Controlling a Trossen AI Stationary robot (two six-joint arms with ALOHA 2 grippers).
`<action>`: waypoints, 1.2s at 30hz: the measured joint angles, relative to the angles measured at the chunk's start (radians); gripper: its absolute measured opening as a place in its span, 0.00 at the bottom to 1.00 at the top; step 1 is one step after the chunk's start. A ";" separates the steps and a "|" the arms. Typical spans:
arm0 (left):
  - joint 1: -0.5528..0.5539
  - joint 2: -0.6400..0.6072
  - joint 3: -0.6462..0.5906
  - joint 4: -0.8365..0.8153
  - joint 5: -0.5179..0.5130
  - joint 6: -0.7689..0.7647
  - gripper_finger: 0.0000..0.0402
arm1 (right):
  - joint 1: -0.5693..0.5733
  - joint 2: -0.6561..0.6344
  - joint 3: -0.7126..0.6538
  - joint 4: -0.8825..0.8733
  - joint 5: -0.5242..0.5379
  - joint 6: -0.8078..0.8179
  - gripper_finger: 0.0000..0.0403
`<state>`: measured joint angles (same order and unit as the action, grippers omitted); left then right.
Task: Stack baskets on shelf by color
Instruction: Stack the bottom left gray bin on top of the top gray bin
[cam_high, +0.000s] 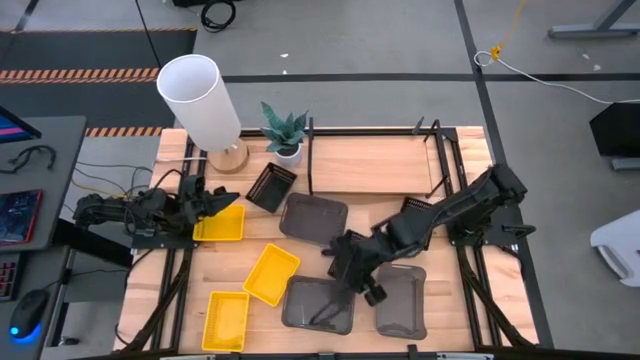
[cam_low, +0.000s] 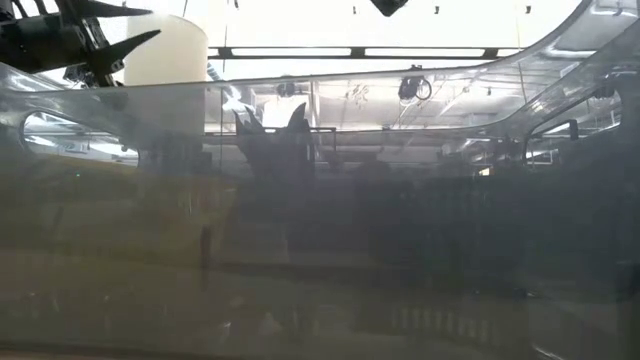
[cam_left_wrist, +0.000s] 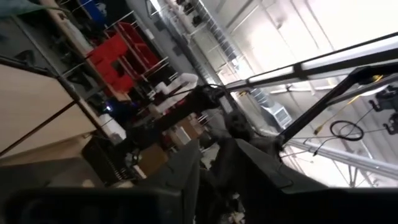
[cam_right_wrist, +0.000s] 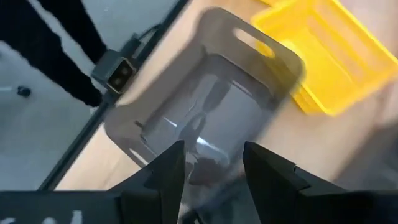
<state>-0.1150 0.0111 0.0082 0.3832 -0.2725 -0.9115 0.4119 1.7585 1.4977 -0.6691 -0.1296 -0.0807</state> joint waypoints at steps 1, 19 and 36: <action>0.000 0.002 0.000 0.008 0.001 0.000 0.28 | 0.010 0.023 0.021 -0.013 -0.004 -0.013 0.43; 0.000 0.010 0.000 -0.009 0.000 0.005 0.25 | 0.118 0.278 0.270 -0.355 0.004 -0.272 0.48; 0.000 0.015 0.000 -0.049 0.000 -0.025 0.25 | 0.128 0.453 0.264 -0.300 0.048 -0.427 0.41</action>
<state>-0.1152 0.0261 0.0082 0.3344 -0.2726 -0.9362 0.5396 2.2112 1.7612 -0.9695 -0.0818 -0.5078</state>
